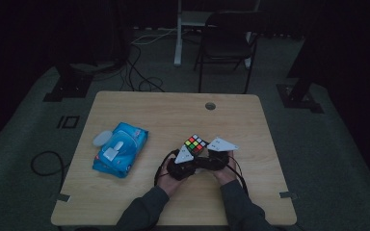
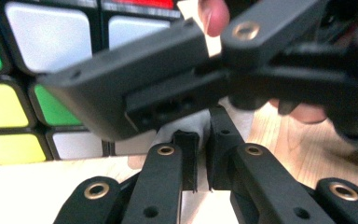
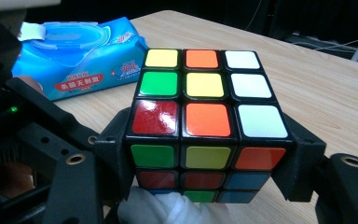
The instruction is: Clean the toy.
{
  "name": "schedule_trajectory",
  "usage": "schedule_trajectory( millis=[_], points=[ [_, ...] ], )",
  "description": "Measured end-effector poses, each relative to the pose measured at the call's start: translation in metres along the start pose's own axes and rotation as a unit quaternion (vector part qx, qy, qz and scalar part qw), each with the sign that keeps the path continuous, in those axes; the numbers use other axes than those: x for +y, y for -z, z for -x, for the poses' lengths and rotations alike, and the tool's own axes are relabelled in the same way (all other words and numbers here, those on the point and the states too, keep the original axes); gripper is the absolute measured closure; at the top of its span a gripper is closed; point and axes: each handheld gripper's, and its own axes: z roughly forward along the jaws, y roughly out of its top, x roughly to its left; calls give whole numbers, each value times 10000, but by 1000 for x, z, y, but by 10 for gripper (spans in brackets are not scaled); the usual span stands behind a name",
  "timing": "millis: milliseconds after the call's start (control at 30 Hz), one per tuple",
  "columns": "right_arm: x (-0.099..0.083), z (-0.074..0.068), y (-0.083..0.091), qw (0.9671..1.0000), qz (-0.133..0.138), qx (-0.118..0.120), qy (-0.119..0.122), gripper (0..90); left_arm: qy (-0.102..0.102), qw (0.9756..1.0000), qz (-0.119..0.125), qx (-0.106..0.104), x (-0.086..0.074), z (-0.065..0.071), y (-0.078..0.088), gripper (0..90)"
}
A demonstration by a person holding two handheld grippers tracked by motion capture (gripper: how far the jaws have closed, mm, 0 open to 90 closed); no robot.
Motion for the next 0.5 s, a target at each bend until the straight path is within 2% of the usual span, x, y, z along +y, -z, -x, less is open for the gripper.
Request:
schedule_trajectory(
  millis=[367, 500],
  points=[
    [0, 3, 2, 10000, 20, -37, -12, 342, -87, 9998, -141, 101, -4, -2, 2, 858],
    [1, 3, 3, 10000, 26, -35, -16, 342, -59, 9997, -178, 155, -7, -4, 4, 857]
  ],
)
